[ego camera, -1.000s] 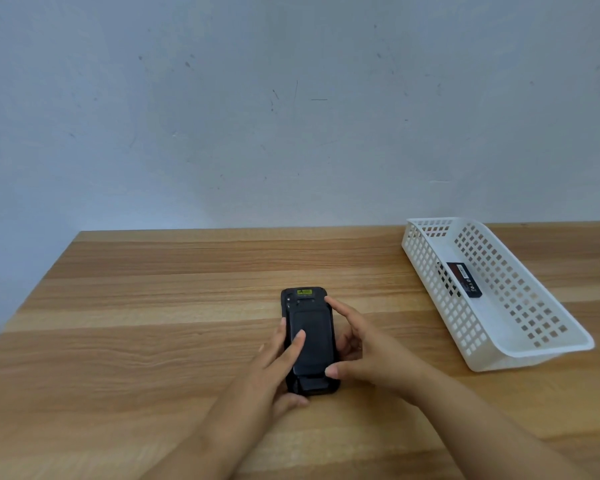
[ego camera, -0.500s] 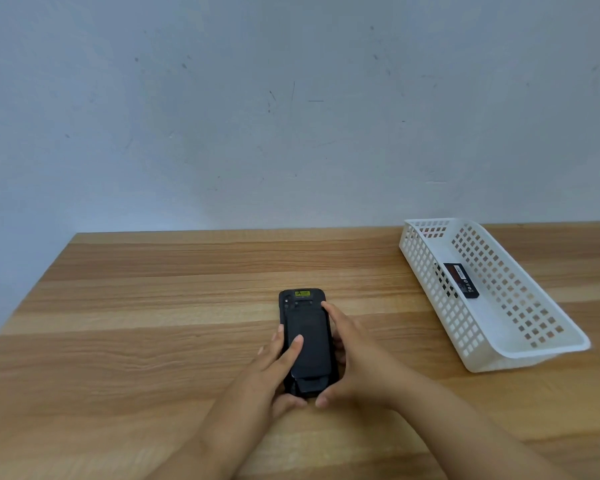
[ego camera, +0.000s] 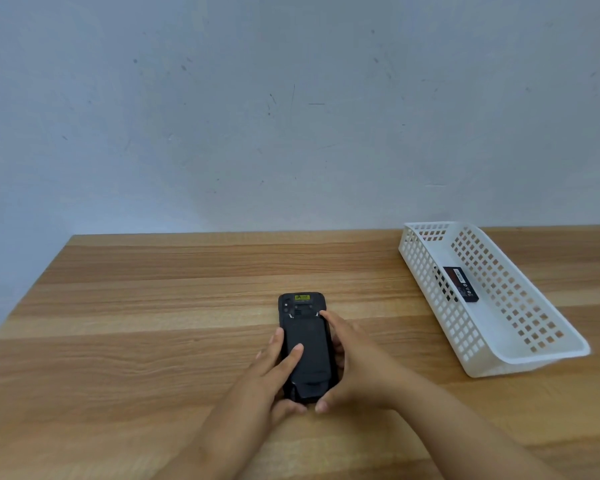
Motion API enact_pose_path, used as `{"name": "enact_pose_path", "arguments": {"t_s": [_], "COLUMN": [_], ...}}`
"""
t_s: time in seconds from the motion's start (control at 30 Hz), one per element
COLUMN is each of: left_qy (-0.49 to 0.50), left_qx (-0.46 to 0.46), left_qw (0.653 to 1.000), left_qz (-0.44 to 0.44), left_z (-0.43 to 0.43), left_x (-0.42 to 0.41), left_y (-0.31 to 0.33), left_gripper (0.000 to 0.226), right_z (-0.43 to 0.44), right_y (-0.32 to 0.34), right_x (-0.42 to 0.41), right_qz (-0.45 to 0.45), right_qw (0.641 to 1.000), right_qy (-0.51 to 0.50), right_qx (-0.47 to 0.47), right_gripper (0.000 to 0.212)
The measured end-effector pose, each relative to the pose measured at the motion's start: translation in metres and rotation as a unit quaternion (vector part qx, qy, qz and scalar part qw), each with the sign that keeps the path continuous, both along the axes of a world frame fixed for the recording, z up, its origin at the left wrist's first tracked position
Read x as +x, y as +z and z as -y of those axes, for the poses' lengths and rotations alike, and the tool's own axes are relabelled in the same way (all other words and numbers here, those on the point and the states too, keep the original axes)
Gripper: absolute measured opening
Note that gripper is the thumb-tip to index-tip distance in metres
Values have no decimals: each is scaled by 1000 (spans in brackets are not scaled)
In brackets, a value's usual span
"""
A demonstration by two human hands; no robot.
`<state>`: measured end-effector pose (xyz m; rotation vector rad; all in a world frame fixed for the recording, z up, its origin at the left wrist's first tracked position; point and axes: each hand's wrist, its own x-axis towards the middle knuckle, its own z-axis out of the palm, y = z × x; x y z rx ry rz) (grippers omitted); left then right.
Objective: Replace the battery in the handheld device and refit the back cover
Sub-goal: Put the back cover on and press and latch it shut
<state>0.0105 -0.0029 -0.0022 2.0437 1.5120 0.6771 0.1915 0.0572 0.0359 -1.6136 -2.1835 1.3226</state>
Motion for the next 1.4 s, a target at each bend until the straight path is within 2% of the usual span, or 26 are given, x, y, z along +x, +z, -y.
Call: {"name": "enact_pose_path", "arguments": {"t_s": [0.3, 0.4, 0.47, 0.6, 0.73, 0.9, 1.03, 1.1, 1.23, 1.4], "left_qy": [0, -3, -3, -13, -17, -14, -10, -8, -2, 8], "left_qx": [15, 66, 54, 87, 106, 127, 151, 154, 129, 136], "left_qw": [1000, 998, 999, 996, 994, 992, 988, 986, 991, 989], "left_qz": [3, -9, 8, 10, -5, 3, -44, -70, -41, -54], "left_z": [1, -2, -2, -4, -7, -10, -11, -11, -11, -10], "left_x": [0, 1, -1, -4, -4, -8, -9, -9, -9, -9], "left_y": [-3, -6, -9, -15, -20, -28, -28, -29, -30, -31], "left_gripper": [84, 80, 76, 68, 66, 64, 76, 78, 76, 76], "right_z": [1, 5, 6, 7, -5, -18, -18, -17, -16, -17], "right_y": [0, -1, 1, 7, 25, 35, 40, 41, 42, 44], "right_x": [-1, 1, 1, 0, -1, -8, -11, -11, -12, -13], "right_qz": [7, -5, -7, 13, 62, 225, 317, 337, 362, 369], "right_qw": [1000, 1000, 1000, 999, 996, 964, 921, 907, 881, 870], "right_qy": [12, 14, 15, 28, 54, 103, 147, 157, 177, 185], "right_qx": [8, 13, 14, 14, 33, 96, 170, 198, 248, 270], "right_gripper": [128, 123, 122, 119, 100, 104, 101, 100, 97, 97]}}
